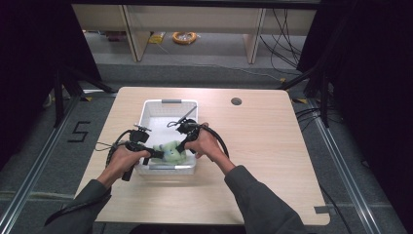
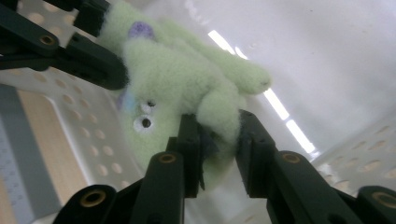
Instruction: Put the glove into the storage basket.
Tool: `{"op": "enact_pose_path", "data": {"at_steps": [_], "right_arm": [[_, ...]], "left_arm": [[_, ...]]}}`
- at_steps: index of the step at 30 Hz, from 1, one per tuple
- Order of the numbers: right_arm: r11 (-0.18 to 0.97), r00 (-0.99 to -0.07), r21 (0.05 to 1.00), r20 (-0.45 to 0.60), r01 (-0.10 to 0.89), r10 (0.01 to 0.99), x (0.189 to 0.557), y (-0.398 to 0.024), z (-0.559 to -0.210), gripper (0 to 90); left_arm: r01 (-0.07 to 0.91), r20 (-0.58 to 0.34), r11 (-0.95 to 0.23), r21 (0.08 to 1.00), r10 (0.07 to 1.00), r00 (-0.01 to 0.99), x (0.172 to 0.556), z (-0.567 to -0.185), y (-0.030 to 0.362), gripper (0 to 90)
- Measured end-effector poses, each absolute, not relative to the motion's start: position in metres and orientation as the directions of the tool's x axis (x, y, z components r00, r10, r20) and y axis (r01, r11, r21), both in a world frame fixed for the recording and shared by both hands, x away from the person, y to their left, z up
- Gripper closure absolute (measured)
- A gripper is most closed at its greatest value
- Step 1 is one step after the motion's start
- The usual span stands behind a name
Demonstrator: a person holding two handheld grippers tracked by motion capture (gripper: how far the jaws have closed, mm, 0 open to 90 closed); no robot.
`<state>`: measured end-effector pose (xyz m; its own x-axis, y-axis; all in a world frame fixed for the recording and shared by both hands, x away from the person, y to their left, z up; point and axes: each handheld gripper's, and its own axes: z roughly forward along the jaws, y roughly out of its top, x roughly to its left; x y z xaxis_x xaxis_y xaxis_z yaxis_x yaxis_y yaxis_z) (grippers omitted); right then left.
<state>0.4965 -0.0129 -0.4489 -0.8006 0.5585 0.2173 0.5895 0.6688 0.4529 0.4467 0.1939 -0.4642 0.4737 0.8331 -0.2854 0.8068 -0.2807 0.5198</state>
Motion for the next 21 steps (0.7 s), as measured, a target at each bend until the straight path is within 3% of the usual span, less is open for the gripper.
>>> {"op": "enact_pose_path", "data": {"at_steps": [9,21], "right_arm": [[0.669,-0.794,0.460,0.152,0.584,0.588,0.497,-0.014,-0.444,55.0],[0.664,-0.808,0.499,0.141,0.557,0.573,0.496,-0.019,-0.431,54.6]], "left_arm": [[0.785,-0.225,-0.306,0.539,0.845,0.484,0.443,-0.459,0.192,56.0],[0.764,-0.206,-0.287,0.577,0.855,0.477,0.442,-0.447,0.195,50.9]]}}
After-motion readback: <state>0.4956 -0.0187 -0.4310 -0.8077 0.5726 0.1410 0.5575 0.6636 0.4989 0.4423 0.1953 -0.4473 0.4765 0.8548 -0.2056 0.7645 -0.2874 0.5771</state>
